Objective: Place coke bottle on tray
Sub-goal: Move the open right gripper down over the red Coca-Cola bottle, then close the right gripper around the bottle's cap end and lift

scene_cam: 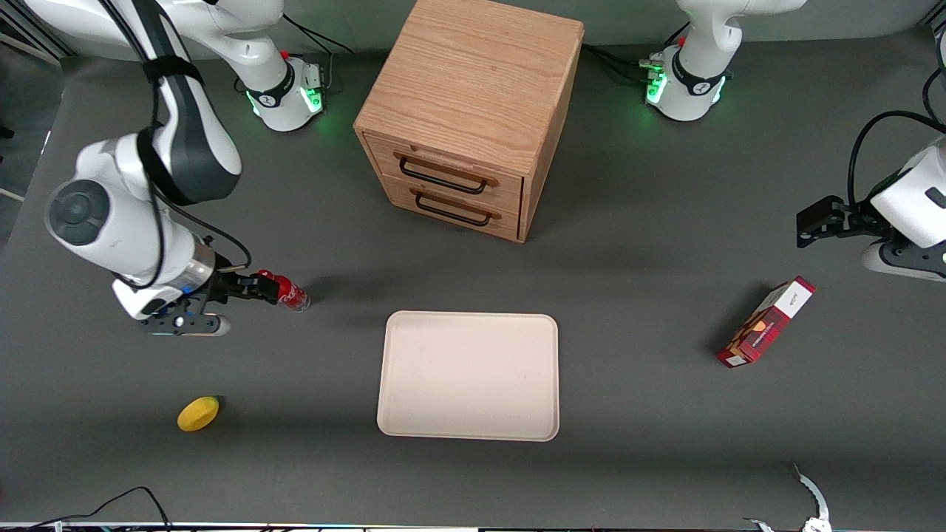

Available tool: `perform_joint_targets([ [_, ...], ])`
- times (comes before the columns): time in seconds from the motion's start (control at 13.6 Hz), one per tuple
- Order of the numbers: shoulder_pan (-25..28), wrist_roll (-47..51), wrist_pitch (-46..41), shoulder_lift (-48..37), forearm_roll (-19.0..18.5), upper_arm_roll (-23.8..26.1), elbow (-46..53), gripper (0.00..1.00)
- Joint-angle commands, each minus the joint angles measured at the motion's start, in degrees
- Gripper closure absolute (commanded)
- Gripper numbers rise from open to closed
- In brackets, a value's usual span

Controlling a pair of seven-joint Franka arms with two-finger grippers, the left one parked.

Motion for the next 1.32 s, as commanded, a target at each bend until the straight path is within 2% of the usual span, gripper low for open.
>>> perform_joint_targets([
  [0.0,-0.3,0.9,5.9,-3.4,-2.6,0.3,-8.7,0.00],
  [0.37,-0.9,0.6,11.1,-5.2,-3.1,0.3,-16.5,0.02],
  [0.81,-1.1,0.4,13.4,-6.9,-3.1,0.3,-20.1,0.09],
  [0.95,-1.2,-0.5,13.4,-6.9,-3.3,0.3,-20.0,0.17],
  [1.1,-2.1,-0.8,13.4,-6.9,-3.3,0.3,-20.0,0.34],
  [1.25,-2.2,-0.8,13.4,-6.9,-3.3,0.3,-20.0,0.56],
])
